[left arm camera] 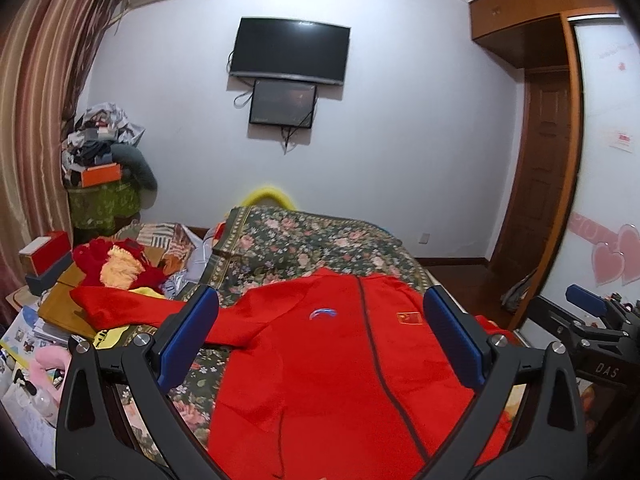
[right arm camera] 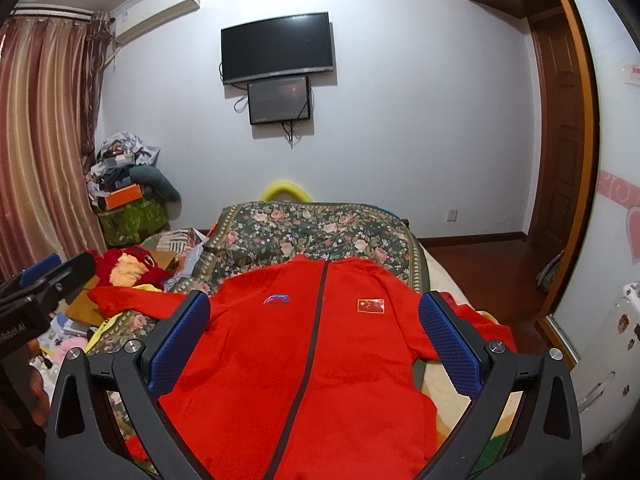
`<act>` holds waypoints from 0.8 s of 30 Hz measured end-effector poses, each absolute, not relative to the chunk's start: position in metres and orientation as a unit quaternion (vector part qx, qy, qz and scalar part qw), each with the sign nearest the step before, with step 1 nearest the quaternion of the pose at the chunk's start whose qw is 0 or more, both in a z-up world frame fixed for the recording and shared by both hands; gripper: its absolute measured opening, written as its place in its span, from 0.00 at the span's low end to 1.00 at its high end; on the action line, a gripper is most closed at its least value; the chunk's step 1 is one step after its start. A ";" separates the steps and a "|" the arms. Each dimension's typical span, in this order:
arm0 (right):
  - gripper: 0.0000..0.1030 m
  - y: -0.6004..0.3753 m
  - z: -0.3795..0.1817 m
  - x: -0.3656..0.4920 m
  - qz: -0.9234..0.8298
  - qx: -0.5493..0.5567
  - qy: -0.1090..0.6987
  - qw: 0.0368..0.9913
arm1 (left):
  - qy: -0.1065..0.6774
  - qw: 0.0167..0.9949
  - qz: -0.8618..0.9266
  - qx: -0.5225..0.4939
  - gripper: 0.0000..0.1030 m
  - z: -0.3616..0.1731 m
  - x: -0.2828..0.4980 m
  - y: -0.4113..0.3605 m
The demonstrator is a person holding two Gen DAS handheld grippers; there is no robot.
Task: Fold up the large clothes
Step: 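Grasp the red jacket's sleeve with the left tool and lift it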
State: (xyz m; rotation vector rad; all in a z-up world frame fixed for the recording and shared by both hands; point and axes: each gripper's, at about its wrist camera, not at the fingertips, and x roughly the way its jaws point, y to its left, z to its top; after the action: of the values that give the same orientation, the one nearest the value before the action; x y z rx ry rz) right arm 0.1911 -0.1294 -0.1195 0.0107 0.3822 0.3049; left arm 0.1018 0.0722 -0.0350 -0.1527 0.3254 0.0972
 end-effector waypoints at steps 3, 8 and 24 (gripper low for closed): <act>1.00 -0.125 -0.126 0.211 0.152 0.003 0.202 0.967 | 0.175 0.979 0.068 -0.082 1.00 -0.045 0.128 0.099; 1.00 -0.111 -0.142 0.245 0.153 -0.017 0.223 0.963 | 0.201 0.969 0.110 -0.098 1.00 -0.070 0.168 0.145; 1.00 -0.047 -0.233 0.390 0.174 -0.098 0.383 0.902 | 0.354 0.885 0.237 -0.190 1.00 -0.211 0.275 0.349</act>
State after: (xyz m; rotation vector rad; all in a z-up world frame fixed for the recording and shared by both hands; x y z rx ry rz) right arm 0.3904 -0.0473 -0.2327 -0.2032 0.7929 0.3596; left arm 0.2749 0.3489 -0.2110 -0.3950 0.7360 0.4928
